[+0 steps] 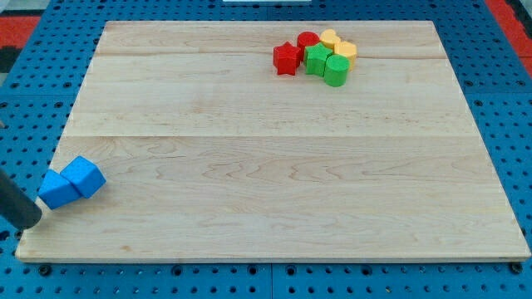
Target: Place the blue blocks diagonal to red star
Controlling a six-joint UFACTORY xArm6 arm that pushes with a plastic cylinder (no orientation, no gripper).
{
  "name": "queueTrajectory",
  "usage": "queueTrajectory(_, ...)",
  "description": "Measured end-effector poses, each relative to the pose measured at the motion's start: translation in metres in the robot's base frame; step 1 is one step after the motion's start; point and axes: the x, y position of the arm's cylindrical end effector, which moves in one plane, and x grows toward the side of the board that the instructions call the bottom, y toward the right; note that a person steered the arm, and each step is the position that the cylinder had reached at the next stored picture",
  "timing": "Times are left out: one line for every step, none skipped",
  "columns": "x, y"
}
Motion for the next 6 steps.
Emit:
queueTrajectory(-0.013,0.0)
queueTrajectory(-0.028,0.0)
queueTrajectory(-0.037,0.004)
queueTrajectory(-0.046,0.013)
queueTrajectory(-0.054,0.034)
queueTrajectory(-0.054,0.065)
